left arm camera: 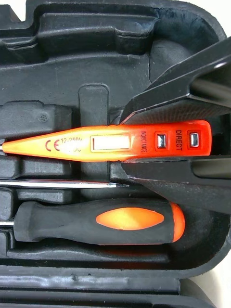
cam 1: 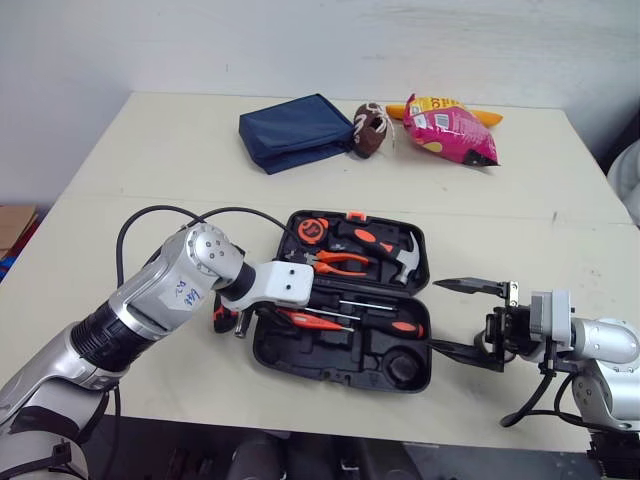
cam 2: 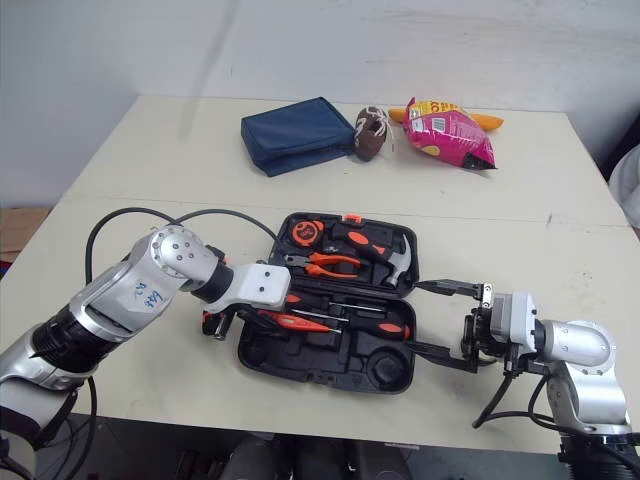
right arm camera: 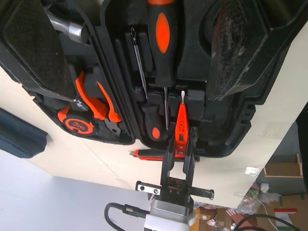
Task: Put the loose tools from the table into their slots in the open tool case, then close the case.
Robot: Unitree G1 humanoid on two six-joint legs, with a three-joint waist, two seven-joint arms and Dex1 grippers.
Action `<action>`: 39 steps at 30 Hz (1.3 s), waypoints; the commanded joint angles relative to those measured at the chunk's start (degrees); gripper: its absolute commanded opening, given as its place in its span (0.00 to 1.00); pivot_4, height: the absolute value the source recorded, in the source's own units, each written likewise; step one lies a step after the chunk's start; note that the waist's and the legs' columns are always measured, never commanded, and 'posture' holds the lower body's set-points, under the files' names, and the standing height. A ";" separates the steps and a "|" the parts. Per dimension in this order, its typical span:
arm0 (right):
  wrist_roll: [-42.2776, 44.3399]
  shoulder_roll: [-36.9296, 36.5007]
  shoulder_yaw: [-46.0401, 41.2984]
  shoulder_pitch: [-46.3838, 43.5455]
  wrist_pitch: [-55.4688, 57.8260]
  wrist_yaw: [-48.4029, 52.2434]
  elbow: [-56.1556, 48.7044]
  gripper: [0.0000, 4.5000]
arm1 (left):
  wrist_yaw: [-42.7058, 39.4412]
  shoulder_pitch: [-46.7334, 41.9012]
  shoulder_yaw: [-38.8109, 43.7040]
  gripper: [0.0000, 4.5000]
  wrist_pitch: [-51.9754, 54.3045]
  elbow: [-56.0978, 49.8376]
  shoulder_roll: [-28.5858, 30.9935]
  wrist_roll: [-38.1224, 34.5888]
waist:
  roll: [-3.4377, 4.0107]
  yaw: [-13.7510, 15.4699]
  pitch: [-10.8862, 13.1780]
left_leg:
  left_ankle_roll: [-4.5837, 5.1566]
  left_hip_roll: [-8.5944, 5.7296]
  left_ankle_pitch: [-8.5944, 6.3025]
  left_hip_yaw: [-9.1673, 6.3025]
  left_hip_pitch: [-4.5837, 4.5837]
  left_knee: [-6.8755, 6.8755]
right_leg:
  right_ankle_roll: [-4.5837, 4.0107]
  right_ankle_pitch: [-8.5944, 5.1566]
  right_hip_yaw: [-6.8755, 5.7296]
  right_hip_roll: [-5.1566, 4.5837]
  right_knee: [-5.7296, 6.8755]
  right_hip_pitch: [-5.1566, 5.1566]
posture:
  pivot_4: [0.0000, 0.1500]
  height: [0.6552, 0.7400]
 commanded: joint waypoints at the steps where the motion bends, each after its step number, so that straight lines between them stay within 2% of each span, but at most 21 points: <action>1: 0.62 0.01 -0.80 0.90 -2.32 1.71 1.27 1.00 | -2.10 -0.20 -2.21 0.06 -0.56 0.32 1.64 3.20 | 0.00 -0.02 0.00 | -0.01 0.00 0.00 0.00 0.01 -0.01 | 0.00 0.00 0.00 0.01 0.00 0.00 | 1.00 1.00; 7: 1.04 0.04 -1.13 1.42 -4.41 3.24 3.66 1.00 | -0.88 -0.87 -3.66 0.06 -1.22 2.44 0.19 6.95 | 0.00 -0.36 0.00 | -0.03 0.01 0.02 0.02 0.12 0.00 | -0.01 -0.01 0.03 0.02 0.04 0.09 | 1.00 1.00; 13: 1.23 0.27 -1.13 1.67 -5.81 4.17 5.14 1.00 | -1.02 -0.36 -2.63 0.06 2.35 -0.63 -2.56 5.62 | 0.03 -0.13 -0.02 | -0.02 -0.01 0.05 0.01 0.18 0.03 | -0.01 -0.01 0.05 0.02 0.10 0.17 | 1.00 1.00; 19: 1.55 0.28 -1.26 1.72 -7.39 5.71 7.37 1.00 | -0.47 0.53 -0.27 0.06 3.53 -2.40 -1.75 5.13 | 0.03 0.19 -0.02 | 0.00 -0.01 0.04 0.01 0.15 0.05 | -0.01 -0.01 0.06 0.01 0.06 0.17 | 1.00 1.00; 20: 1.54 0.37 -1.18 1.65 -7.57 5.82 7.65 1.00 | -0.44 0.90 0.19 0.24 3.56 -2.69 -1.79 4.74 | 0.03 0.16 -0.02 | 0.00 -0.01 0.04 0.01 0.16 0.05 | -0.01 -0.01 0.06 0.01 0.07 0.17 | 1.00 1.00; 21: 1.54 0.46 -1.09 1.60 -7.74 5.97 7.90 1.00 | -0.67 1.31 0.53 0.29 3.65 -3.09 -1.70 4.26 | 0.03 0.12 -0.02 | 0.00 -0.01 0.04 0.01 0.16 0.05 | -0.01 -0.01 0.06 0.01 0.08 0.17 | 1.00 1.00; 22: 1.53 0.53 -1.00 1.54 -7.89 6.12 8.18 1.00 | -0.77 1.67 0.76 0.40 3.48 -3.45 -1.60 4.01 | 0.03 0.11 -0.02 | 0.00 -0.01 0.04 0.01 0.17 0.05 | -0.01 -0.01 0.06 0.01 0.09 0.17 | 1.00 1.00; 25: 1.61 0.60 -0.92 1.44 -8.10 6.33 8.59 1.00 | -0.39 2.44 1.77 0.63 3.46 -4.16 -1.98 3.45 | 0.05 0.19 -0.03 | -0.01 0.00 0.05 0.01 0.18 0.04 | -0.02 -0.01 0.06 0.02 0.10 0.17 | 1.00 1.00; 29: 1.73 0.53 -0.78 1.40 -7.79 6.34 8.46 1.00 | -0.28 3.25 2.12 0.63 3.24 -4.75 -1.52 3.57 | 0.04 0.25 -0.02 | -0.01 0.00 0.05 0.01 0.15 0.08 | -0.02 -0.01 0.06 0.02 0.11 0.16 | 1.00 1.00; 34: 1.56 0.03 -0.25 1.21 -5.61 4.70 5.88 1.00 | -2.93 2.78 4.71 0.63 5.58 -8.42 0.34 -0.10 | 0.04 0.13 -0.02 | -0.01 0.00 0.04 0.00 0.14 0.07 | -0.02 -0.01 0.06 0.02 0.10 0.15 | 1.00 1.00; 39: 1.41 -0.05 -0.37 1.50 -4.42 4.01 4.72 1.00 | -1.83 4.71 14.43 0.63 3.10 -7.47 -0.29 -7.36 | 0.04 0.20 -0.02 | -0.01 0.00 0.05 -0.01 0.14 0.11 | -0.02 -0.01 0.06 0.02 0.15 0.15 | 1.00 1.00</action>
